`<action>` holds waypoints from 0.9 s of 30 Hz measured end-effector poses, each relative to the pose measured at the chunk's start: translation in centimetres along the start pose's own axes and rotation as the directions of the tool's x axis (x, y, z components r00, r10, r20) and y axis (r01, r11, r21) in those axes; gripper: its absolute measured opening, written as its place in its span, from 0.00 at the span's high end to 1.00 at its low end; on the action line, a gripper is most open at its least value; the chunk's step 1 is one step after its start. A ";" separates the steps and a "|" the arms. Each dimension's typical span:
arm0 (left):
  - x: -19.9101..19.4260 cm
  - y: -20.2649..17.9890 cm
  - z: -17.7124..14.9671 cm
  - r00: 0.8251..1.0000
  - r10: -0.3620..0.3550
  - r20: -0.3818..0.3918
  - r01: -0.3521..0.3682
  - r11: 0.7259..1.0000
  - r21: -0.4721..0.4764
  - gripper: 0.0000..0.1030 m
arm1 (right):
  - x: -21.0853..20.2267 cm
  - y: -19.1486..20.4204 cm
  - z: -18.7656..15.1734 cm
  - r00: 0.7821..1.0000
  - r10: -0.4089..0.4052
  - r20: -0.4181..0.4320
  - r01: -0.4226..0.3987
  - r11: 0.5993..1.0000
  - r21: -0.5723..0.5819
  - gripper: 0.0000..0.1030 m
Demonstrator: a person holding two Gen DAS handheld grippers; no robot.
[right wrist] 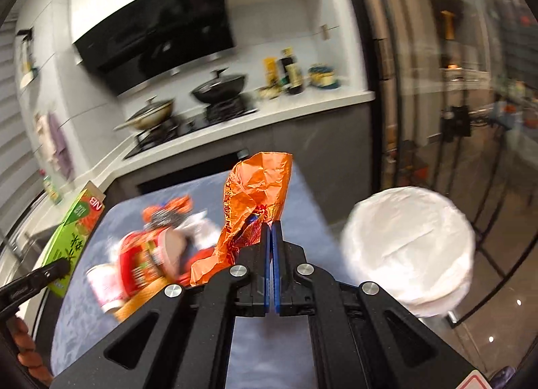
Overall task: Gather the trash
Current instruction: 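Carry the green box and orange bag over the white trash bin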
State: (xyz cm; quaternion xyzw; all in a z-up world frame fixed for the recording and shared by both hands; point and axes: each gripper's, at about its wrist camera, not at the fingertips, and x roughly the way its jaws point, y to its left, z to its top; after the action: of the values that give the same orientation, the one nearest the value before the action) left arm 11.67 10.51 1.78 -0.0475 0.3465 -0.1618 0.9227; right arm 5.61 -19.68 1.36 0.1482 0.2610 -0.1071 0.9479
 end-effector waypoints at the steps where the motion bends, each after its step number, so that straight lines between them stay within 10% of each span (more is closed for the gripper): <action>1: 0.6 -1.7 0.2 0.999 -0.038 -0.007 0.038 0.999 0.028 0.74 | -0.2 -0.9 0.2 1.000 -0.019 0.008 0.019 1.000 0.011 0.97; 16: 11.2 -21.9 -0.3 0.917 -0.350 -0.192 0.393 0.877 0.275 0.73 | 2.3 -15.9 1.6 0.958 -0.288 -0.013 0.286 0.945 0.158 0.97; 27: 18.6 -29.1 -1.9 0.887 -0.357 -0.293 0.442 0.841 0.312 0.73 | 6.3 -20.4 1.2 0.938 -0.335 -0.087 0.346 0.918 0.195 0.97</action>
State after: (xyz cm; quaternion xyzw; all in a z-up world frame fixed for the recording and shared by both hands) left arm 15.85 -23.02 -5.48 0.0744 0.3934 -0.4182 0.8154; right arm 5.77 -39.93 -5.60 0.2011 0.2945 -0.2930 0.8871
